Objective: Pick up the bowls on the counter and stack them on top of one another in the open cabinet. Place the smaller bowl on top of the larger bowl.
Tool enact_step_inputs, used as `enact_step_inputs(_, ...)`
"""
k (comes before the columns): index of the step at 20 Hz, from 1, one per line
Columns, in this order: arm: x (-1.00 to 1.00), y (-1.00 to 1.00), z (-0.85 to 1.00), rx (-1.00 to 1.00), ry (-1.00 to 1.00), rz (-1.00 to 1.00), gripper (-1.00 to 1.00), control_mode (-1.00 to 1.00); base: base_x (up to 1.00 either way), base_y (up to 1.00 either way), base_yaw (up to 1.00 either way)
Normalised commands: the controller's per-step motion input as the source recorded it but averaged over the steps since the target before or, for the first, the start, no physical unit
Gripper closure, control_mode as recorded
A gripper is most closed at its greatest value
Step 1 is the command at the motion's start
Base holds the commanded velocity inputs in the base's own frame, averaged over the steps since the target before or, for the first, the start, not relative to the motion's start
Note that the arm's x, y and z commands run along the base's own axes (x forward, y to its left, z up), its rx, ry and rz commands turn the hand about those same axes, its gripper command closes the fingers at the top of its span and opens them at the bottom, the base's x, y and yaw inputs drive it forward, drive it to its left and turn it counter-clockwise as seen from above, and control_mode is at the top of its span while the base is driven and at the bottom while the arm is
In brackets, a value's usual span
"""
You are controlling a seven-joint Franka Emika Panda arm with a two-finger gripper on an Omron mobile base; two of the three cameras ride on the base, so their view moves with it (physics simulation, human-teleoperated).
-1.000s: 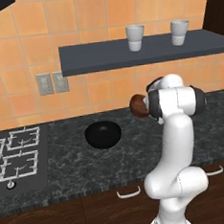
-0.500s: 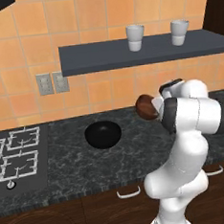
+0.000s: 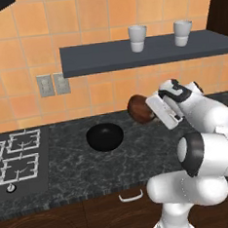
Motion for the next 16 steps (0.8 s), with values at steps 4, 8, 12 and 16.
enact_step_inputs(4, -0.43, 0.76, 0.22, -0.01, 0.0, 0.21, 1.0, -1.0, 0.0, 0.0, 0.0)
enact_step_inputs(8, -0.13, 0.81, 0.23, -0.1, 0.0, 0.15, 1.0, -1.0, 0.0, 0.0, 0.0)
enact_step_inputs(12, -0.01, 0.43, 0.0, -0.19, 0.0, 0.02, 1.0, -1.0, 0.0, 0.0, 0.0)
enact_step_inputs(16, 0.0, 0.23, -0.2, -0.17, 0.0, 0.01, 1.0, -1.0, 0.0, 0.0, 0.0)
